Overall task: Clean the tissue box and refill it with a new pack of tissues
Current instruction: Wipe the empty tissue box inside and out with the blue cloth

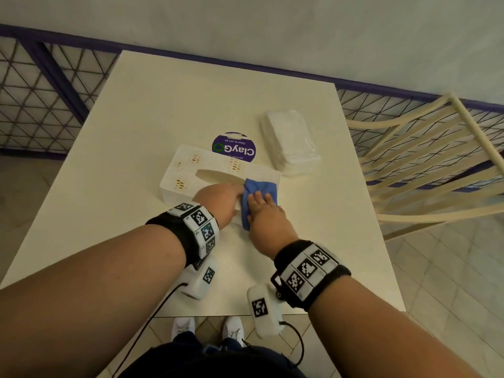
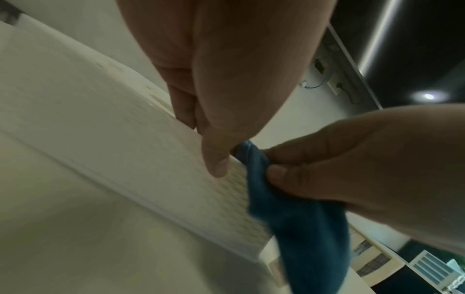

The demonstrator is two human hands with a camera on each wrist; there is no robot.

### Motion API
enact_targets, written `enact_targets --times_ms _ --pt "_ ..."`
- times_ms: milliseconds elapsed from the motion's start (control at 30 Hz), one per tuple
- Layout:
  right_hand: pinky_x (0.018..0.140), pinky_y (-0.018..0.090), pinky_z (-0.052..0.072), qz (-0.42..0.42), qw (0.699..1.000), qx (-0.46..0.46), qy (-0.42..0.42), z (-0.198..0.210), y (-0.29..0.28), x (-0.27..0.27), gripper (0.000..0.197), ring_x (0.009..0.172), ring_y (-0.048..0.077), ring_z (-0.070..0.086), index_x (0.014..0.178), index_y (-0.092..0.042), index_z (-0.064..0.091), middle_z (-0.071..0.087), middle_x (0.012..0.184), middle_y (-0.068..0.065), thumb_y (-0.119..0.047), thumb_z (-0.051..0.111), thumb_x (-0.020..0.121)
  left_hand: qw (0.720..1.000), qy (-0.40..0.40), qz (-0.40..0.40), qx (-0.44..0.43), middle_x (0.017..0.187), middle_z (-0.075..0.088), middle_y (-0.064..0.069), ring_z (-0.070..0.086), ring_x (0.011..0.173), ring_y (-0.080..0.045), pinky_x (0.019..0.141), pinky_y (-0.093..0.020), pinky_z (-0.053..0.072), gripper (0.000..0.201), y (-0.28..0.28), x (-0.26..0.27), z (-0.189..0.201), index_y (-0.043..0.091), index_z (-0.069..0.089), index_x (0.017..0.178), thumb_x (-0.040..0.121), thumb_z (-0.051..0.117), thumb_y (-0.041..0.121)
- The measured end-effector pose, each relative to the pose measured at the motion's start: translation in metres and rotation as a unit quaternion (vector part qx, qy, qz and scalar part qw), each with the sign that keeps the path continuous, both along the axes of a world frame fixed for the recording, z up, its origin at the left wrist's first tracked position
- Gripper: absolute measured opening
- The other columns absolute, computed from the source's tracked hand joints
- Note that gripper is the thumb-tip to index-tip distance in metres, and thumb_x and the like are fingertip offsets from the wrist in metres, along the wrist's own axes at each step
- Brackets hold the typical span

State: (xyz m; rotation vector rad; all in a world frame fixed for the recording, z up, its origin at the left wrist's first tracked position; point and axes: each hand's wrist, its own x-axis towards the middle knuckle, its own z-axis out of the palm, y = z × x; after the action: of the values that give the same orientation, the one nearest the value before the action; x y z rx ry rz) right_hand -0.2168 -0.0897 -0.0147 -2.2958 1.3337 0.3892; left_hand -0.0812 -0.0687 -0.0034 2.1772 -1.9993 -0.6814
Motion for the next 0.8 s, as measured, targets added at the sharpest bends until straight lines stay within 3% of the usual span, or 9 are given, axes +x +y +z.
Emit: enact_targets --times_ms 133,267,367,467,567,633,733,800 --pt "0.115 0.050 0.014 -0.039 0.999 -0.017 0.011 -0.003 -0.037 0.010 0.059 0.148 0.021 -0.002 0.151 -0.020 0.003 -0.002 0.161 -0.002 -0.024 0.032 0.100 1.000 -0.017 0.002 0.007 0.121 0.060 -0.011 0.057 0.107 -0.031 0.087 -0.036 0.042 0.037 -0.003 0.001 0.001 0.015 0.054 0.124 0.088 0.062 0.016" --pt "0.117 0.049 0.017 -0.044 0.998 -0.033 0.011 -0.002 -0.061 0.019 0.058 0.148 0.024 -0.003 0.151 -0.019 0.002 -0.004 0.161 0.000 -0.024 0.030 0.101 1.000 -0.022 0.011 0.011 0.123 0.059 -0.010 0.057 0.108 -0.031 0.086 -0.036 0.043 0.040 -0.002 0.003 0.000 0.017 0.054 0.127 0.089 0.062 0.016" --pt "0.117 0.044 0.020 -0.022 0.999 -0.037 -0.017 0.002 -0.035 0.015 0.054 0.147 0.026 0.006 0.150 -0.015 0.014 0.009 0.160 0.006 -0.022 0.034 0.100 1.000 -0.019 -0.004 0.008 0.115 0.061 -0.008 0.059 0.100 -0.030 0.079 -0.034 0.043 0.032 -0.002 0.004 0.000 0.017 0.057 0.119 0.087 0.062 0.016" --pt "0.117 0.036 0.018 -0.042 0.995 -0.006 -0.088 0.009 -0.003 0.000 0.047 0.145 0.025 0.020 0.146 -0.018 0.032 0.022 0.157 0.008 -0.018 0.039 0.099 0.999 -0.030 -0.015 0.004 0.112 0.062 -0.007 0.061 0.097 -0.030 0.075 -0.034 0.044 0.029 0.002 0.002 0.002 0.019 0.056 0.117 0.089 0.057 0.014" --pt "0.099 0.028 0.040 -0.038 0.995 -0.008 -0.091 0.017 0.005 -0.020 0.044 0.126 0.026 0.050 0.134 -0.020 0.052 0.050 0.140 0.006 -0.011 0.048 0.092 0.999 -0.025 -0.042 0.007 0.113 0.062 -0.005 0.064 0.097 -0.026 0.078 -0.036 0.049 0.030 0.009 0.003 0.004 0.021 0.054 0.116 0.089 0.050 0.010" --pt "0.085 0.018 0.043 -0.062 0.995 -0.004 -0.077 0.026 0.002 -0.033 0.042 0.107 0.021 0.061 0.123 -0.026 0.062 0.064 0.121 0.000 -0.010 0.050 0.086 0.997 -0.018 -0.066 0.025 0.114 0.063 -0.001 0.065 0.095 -0.023 0.082 -0.039 0.051 0.033 0.012 0.008 0.006 0.023 0.055 0.116 0.087 0.048 0.008" --pt "0.086 0.010 0.043 -0.087 0.992 -0.025 -0.091 0.053 -0.007 -0.048 0.038 0.095 0.008 0.064 0.110 -0.034 0.069 0.065 0.114 -0.019 -0.016 0.047 0.085 0.995 -0.003 -0.063 0.074 0.115 0.065 0.002 0.063 0.096 -0.020 0.090 -0.036 0.049 0.038 0.015 0.025 0.018 0.027 0.057 0.124 0.090 0.045 0.015" --pt "0.083 0.013 0.039 -0.138 0.983 -0.032 -0.116 0.074 -0.018 -0.051 0.035 0.099 0.008 0.061 0.114 -0.027 0.068 0.063 0.112 -0.017 -0.012 0.046 0.089 0.992 -0.018 -0.073 0.104 0.120 0.062 0.003 0.059 0.105 -0.019 0.095 -0.030 0.044 0.042 0.016 0.039 0.028 0.030 0.054 0.130 0.093 0.042 0.014"
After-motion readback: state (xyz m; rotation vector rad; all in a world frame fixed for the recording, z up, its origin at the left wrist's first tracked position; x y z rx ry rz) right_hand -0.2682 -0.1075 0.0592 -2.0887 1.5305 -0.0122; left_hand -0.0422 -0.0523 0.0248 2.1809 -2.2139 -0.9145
